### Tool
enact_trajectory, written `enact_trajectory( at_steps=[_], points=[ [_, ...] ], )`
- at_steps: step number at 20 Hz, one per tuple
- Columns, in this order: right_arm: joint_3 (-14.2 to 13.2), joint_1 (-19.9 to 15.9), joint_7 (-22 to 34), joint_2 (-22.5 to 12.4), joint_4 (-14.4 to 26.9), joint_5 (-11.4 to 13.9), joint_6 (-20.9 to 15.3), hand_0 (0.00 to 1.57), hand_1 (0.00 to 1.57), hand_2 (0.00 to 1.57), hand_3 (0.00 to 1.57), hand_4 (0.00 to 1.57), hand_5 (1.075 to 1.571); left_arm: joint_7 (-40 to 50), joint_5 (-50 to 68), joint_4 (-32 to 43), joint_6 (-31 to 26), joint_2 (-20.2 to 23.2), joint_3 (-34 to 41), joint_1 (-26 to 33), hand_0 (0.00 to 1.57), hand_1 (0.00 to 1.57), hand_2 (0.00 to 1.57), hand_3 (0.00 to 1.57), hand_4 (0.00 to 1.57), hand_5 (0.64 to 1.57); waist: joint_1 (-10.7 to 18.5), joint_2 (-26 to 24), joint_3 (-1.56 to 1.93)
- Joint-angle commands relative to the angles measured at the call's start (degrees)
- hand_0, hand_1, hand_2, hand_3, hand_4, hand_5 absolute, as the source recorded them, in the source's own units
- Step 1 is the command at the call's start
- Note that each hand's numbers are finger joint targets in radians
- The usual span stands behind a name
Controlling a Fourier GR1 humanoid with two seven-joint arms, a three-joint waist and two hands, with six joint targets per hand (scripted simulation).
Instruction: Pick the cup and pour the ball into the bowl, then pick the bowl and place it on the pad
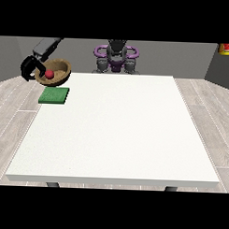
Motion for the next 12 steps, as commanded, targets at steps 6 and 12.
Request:
enact_trajectory(
  at_steps=[6,12],
  points=[
    [-1.8,-1.07,-4.41,3.33,5.32,-1.43,-0.71,1.57,1.57,1.57,0.55,1.02,1.571,-0.46,1.56,0.39,-1.35,1.17,-0.37,1.04,0.0,0.0,0.0,0.0,1.2,1.557,0.7,0.1,0.01],
    [-3.9,-2.8,-0.92,0.24,7.67,-2.36,-2.97,1.57,1.57,1.57,1.16,0.19,1.557,-3.94,0.23,0.42,0.38,0.26,-0.7,1.57,0.0,0.0,0.0,0.0,1.19,1.561,-0.05,1.84,-0.03]
  ],
)
